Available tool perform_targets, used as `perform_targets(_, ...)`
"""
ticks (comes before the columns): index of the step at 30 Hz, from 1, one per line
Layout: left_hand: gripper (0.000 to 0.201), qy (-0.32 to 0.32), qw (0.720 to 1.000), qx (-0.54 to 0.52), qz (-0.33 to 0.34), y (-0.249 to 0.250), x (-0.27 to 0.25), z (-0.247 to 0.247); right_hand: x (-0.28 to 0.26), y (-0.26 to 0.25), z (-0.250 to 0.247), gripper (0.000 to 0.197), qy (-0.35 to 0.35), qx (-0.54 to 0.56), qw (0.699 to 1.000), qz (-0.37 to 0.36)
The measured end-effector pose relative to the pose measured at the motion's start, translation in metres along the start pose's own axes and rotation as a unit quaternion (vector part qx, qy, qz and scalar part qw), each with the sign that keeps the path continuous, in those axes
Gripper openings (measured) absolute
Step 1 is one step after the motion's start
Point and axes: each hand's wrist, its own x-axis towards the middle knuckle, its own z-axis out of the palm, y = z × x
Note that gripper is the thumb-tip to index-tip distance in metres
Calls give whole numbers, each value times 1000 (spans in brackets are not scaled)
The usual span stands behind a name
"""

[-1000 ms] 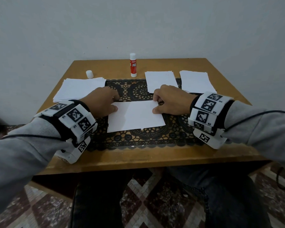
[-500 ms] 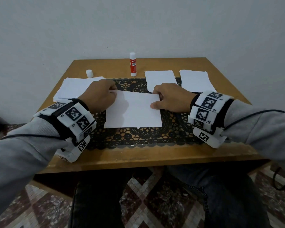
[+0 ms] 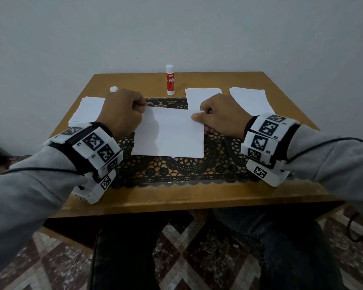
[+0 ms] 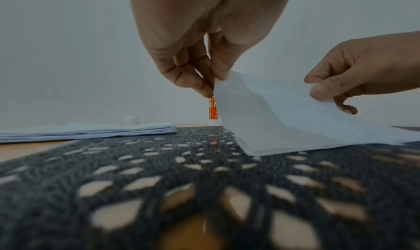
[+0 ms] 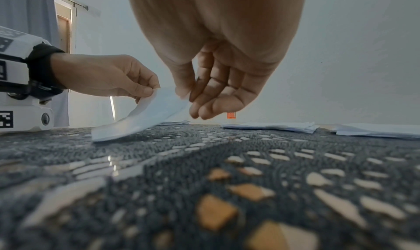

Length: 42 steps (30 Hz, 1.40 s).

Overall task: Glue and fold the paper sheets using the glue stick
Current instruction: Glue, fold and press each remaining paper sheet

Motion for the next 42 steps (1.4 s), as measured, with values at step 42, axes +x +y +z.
perform_targets(42,8,-25,944,-316,-98,-29,19,-43,41,-21,-18,9,-121,351,891,263)
